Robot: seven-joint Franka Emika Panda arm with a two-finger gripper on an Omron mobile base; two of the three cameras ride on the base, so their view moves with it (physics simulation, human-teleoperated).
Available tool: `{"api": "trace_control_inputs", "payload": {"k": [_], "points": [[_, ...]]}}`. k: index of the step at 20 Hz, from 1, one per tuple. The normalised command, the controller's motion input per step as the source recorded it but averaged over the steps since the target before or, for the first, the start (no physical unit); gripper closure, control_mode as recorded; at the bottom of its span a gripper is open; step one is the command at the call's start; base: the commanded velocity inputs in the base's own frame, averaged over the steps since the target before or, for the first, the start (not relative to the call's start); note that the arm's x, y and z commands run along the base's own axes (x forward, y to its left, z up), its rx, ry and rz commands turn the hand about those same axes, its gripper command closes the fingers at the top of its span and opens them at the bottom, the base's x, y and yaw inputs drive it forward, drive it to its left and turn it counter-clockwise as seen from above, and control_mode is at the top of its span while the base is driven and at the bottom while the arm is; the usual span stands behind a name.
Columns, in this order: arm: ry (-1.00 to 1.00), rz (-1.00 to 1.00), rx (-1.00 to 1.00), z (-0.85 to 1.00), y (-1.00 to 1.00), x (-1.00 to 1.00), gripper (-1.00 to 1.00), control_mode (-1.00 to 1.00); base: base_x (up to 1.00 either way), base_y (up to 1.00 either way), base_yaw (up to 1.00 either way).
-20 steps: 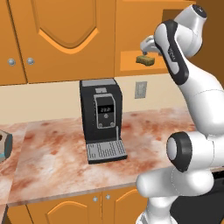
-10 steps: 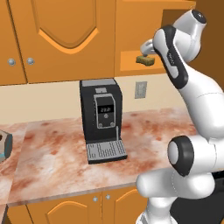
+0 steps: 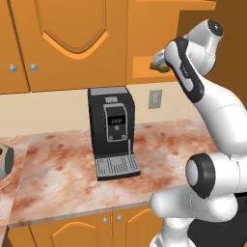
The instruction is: Open the cabinet. Pick the sponge and place it next to the sink. Then close the cabinet.
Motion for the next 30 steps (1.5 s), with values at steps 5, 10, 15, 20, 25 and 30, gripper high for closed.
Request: {"api": "trace_control_inputs", "payload": {"k": [5, 10, 15, 20, 25, 30], "points": [[0.0, 0.0, -0.06, 0.02, 0.0, 0.01, -1.0, -1.0, 0.0, 0.0, 0.0], [0.0, 0.0, -0.07, 0.01, 0.0, 0.11, -1.0, -1.0, 0.0, 0.0, 0.0], [0.0, 0.0, -0.06, 0.0, 0.0, 0.13, -1.0, -1.0, 0.0, 0.0, 0.0], [0.0, 0.0, -0.02, 0.0, 0.0, 0.28, -1.0, -1.0, 0.0, 0.0, 0.0], [0.05, 0.0, -0.01, -0.04, 0.0, 0.15, -1.0, -1.0, 0.0, 0.0, 0.0], [0.07, 0.0, -0.01, -0.11, 0.0, 0.09, -1.0, -1.0, 0.0, 0.0, 0.0]]}}
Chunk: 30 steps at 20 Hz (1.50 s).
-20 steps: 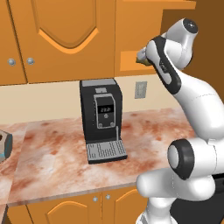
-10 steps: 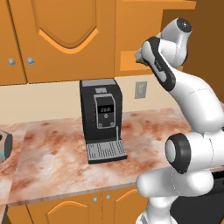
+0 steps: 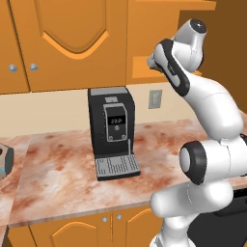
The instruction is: Open the cabinet. Pick the sponge and place it next to the sink. Then close the cabinet.
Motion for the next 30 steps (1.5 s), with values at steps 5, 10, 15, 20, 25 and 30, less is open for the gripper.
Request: {"api": "trace_control_inputs", "payload": {"k": [5, 10, 15, 20, 25, 30], "points": [[0.05, 0.0, 0.0, -0.03, 0.0, 0.1, -1.0, -1.0, 0.0, 0.0, 0.0], [0.02, 0.0, 0.0, -0.05, -0.05, 0.13, -1.0, -1.0, 0.0, 0.0, 0.0], [0.02, 0.0, 0.0, -0.13, -0.21, 0.04, -1.0, -1.0, 0.0, 0.0, 0.0], [0.0, 0.0, 0.0, -0.23, -0.07, 0.0, -1.0, -1.0, 0.0, 0.0, 0.0], [0.0, 0.0, 0.0, -0.14, 0.02, 0.0, -1.0, -1.0, 0.0, 0.0, 0.0], [0.0, 0.0, 0.0, -0.11, 0.11, 0.0, -1.0, -1.0, 0.0, 0.0, 0.0]]}}
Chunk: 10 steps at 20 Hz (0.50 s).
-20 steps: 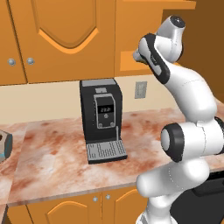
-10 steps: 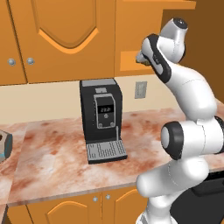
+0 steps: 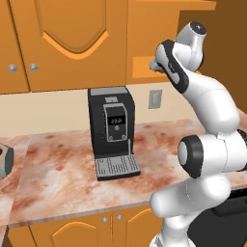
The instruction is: Open the cabinet. Pick the sponge and place it next to the sink. Then close the cabinet.
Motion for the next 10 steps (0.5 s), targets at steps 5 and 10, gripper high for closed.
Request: {"api": "trace_control_inputs", "payload": {"k": [5, 10], "points": [[0.0, 0.0, 0.0, 0.0, 0.0, 0.0, 1.0, -1.0, 0.0, 0.0, 0.0], [0.0, 0.0, 0.0, 0.0, 0.0, 0.0, 1.0, -1.0, 0.0, 0.0, 0.0]]}}
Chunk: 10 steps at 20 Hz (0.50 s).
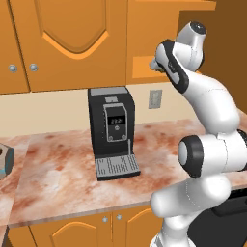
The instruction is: Open the cabinet. Pick the sponge and place it next to the sink. Then close the cabinet.
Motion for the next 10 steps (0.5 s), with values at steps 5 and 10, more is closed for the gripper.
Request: {"api": "trace_control_inputs", "payload": {"k": [5, 10], "points": [[-0.09, 0.0, 0.0, 0.08, 0.0, -0.43, 1.0, -1.0, 0.0, 0.0, 0.0], [-0.15, 0.0, 0.0, 0.37, 0.08, -0.95, 1.0, -1.0, 0.0, 0.0, 0.0]]}}
